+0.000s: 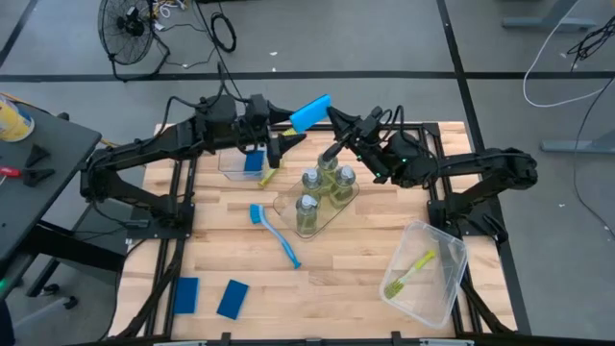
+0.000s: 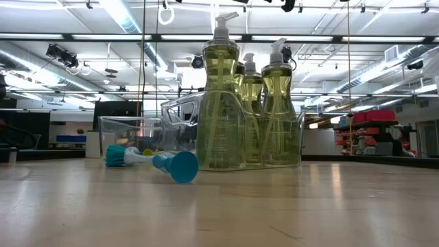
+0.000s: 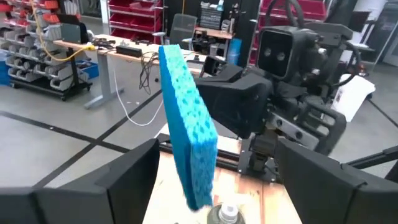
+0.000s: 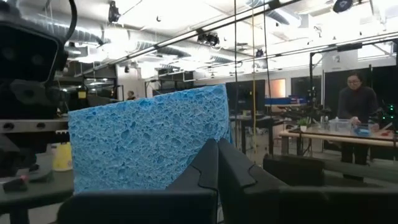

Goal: Pick & Place Kitchen Sink Supplies
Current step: Put the blue sponge into the top transparent bin

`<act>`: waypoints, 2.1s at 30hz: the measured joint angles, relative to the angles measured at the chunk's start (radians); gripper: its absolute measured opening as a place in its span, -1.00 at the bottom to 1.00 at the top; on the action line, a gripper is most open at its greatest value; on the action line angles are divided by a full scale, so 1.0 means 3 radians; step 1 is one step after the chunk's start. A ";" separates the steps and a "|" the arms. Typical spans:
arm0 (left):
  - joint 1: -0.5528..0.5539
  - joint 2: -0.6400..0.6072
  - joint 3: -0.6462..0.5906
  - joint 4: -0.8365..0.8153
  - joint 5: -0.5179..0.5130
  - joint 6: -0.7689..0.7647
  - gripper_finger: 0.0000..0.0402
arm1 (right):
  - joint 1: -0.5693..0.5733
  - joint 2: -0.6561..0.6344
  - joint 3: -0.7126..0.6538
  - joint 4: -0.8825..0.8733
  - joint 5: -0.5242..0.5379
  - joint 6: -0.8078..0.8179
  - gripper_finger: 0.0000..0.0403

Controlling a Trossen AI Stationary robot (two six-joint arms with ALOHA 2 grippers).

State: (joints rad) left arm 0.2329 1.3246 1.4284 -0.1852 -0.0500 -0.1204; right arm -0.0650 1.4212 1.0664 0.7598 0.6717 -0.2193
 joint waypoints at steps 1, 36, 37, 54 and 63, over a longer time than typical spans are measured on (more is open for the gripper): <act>0.0000 0.0013 0.0000 0.0007 -0.0024 0.0000 0.61 | 0.0000 0.0015 0.0000 0.0005 0.0000 0.0001 -1.00; 0.0000 0.0064 0.0000 0.0075 -0.0276 0.0200 -0.90 | 0.0004 0.0051 0.0000 -0.0016 -0.0026 0.0001 -0.78; 0.0000 0.0064 0.0000 0.0076 -0.0282 0.0238 -0.92 | 0.0004 0.0051 0.0000 -0.0002 -0.0027 0.0001 -0.72; 0.0468 0.0024 0.0006 -0.0166 -0.0594 0.0618 -0.94 | 0.0009 0.0043 0.0000 0.0099 -0.0035 -0.0024 0.21; 0.0952 -0.0012 0.0004 -0.1214 -0.0732 0.0574 -0.92 | 0.0031 0.0041 0.0000 -0.0162 -0.0027 -0.0007 0.21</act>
State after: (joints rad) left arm 0.5186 1.3209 1.4296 -0.5493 -0.2696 0.0518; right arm -0.0559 1.4334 1.0664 0.7113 0.6636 -0.2214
